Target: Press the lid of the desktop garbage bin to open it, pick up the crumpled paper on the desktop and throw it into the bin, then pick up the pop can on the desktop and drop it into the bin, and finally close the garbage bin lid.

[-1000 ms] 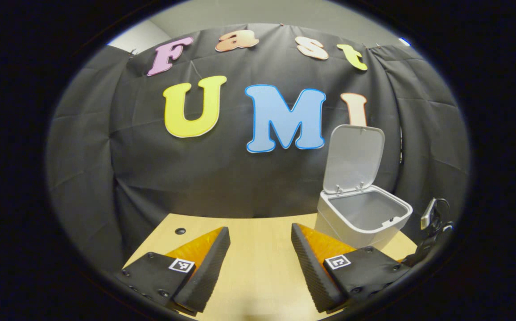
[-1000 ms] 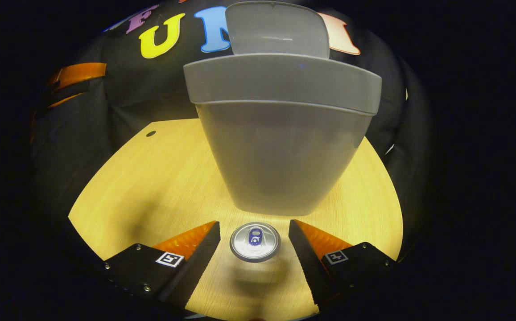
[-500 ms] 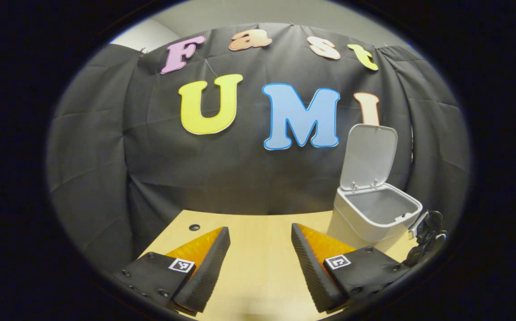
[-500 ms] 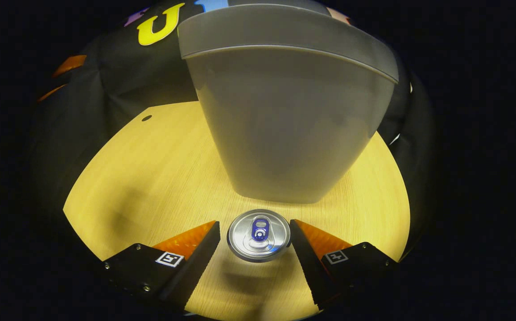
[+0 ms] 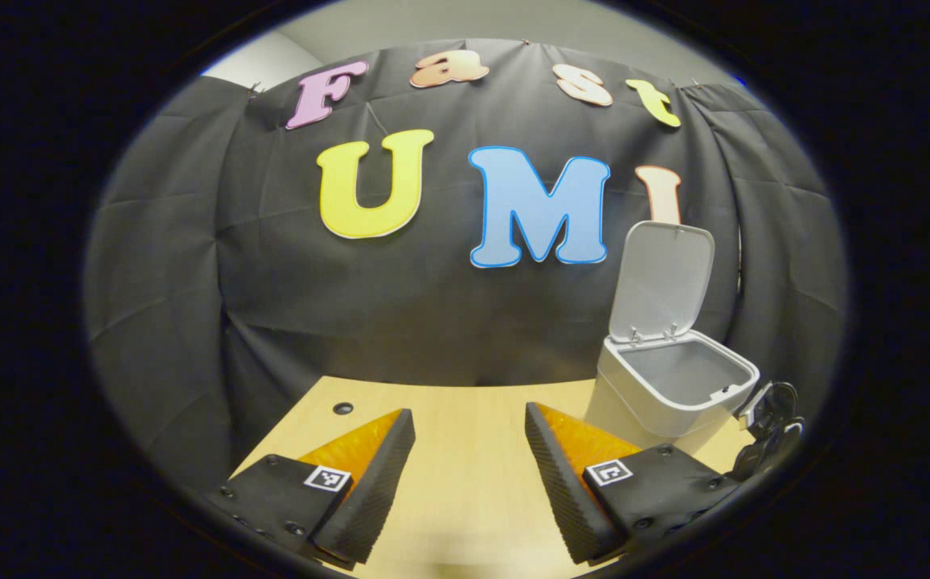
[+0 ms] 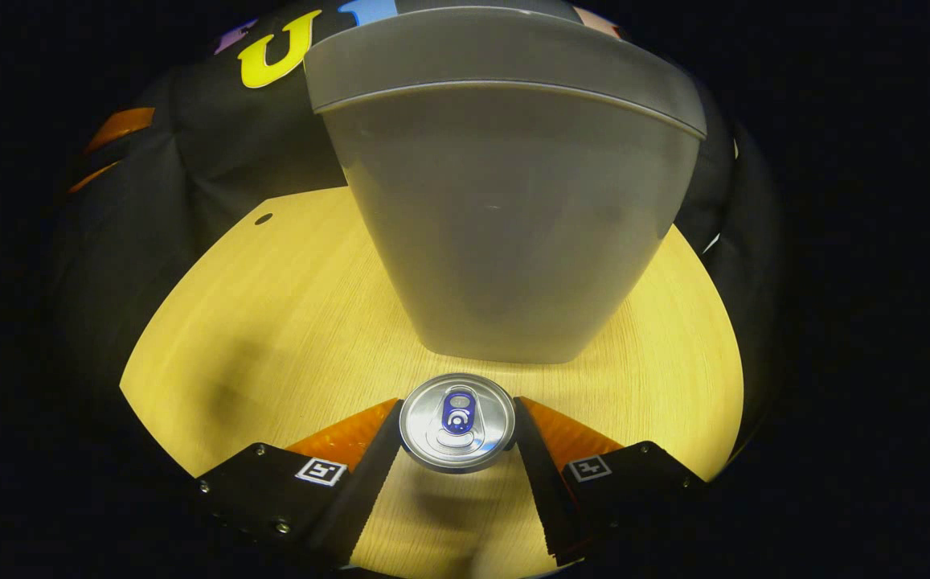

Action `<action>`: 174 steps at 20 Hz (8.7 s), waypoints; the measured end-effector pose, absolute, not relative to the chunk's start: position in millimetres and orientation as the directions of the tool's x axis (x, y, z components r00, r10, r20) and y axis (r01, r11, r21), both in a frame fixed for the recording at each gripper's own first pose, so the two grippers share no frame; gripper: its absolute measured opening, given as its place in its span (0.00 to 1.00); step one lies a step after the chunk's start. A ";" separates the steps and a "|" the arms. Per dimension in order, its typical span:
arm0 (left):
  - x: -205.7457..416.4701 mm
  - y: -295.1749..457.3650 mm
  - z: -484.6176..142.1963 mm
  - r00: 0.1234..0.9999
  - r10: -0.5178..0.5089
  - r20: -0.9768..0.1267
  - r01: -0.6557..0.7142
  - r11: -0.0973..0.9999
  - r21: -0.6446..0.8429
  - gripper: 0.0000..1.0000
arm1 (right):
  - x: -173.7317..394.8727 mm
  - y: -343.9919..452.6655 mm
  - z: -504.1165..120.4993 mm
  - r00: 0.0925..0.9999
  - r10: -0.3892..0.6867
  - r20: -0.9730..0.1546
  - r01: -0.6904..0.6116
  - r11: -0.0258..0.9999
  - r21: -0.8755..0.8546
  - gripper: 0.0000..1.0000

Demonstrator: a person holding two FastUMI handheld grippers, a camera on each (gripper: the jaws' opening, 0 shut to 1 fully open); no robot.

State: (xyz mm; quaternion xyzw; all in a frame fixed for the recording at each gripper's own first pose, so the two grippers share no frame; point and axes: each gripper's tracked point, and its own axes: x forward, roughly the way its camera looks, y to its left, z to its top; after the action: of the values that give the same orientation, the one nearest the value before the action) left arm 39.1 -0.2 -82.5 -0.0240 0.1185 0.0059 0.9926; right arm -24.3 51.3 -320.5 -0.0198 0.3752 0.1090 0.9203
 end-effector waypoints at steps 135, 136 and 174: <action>9.9 49.6 -84.5 0.958 0.097 -0.272 -0.137 0.982 -0.133 0.94 | 200.4 34.1 87.5 0.991 0.070 -0.112 -0.074 0.997 -0.031 0.85; 10.7 44.0 -84.5 0.959 0.089 -0.269 -0.129 0.982 -0.135 0.94 | 195.4 34.7 82.7 0.988 0.079 -0.132 -0.083 0.996 -0.030 0.85; 5.5 10.4 -101.1 0.958 0.003 -0.286 -0.042 0.990 -0.131 0.93 | 100.1 32.2 -79.9 0.890 0.078 -0.450 -0.101 0.994 -0.028 0.98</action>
State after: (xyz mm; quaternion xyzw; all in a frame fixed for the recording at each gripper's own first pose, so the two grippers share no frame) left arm 5.5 10.4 -101.1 -0.0682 0.1439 0.0114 0.9872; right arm 100.1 32.2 -79.9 -0.0253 0.2304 0.0462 0.9717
